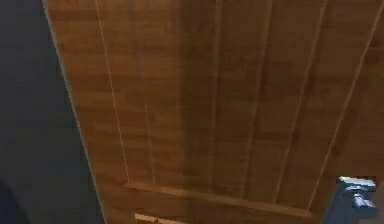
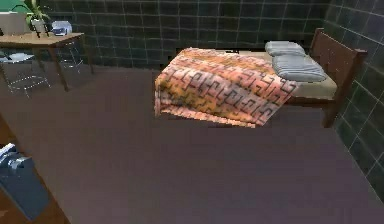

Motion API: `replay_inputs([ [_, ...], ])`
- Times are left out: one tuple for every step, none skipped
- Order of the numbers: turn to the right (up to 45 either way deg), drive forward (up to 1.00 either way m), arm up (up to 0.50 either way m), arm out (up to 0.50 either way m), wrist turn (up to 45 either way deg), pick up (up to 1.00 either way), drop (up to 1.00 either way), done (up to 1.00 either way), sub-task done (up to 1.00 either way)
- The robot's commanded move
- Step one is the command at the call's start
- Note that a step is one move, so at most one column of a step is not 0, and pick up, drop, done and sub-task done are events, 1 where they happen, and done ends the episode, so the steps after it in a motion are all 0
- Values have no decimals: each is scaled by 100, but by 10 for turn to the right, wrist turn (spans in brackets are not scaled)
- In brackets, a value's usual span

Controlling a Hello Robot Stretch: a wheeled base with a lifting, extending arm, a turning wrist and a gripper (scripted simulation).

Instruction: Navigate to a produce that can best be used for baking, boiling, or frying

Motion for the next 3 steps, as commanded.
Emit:
replay_inputs([
  [-450, 0, 0, 0, 0, 0, 0, 0, 0],
  [-300, 0, 0, 0, 0, 0, 0, 0, 0],
  [0, 70, 0, 0, 0, 0, 0, 0, 0],
])
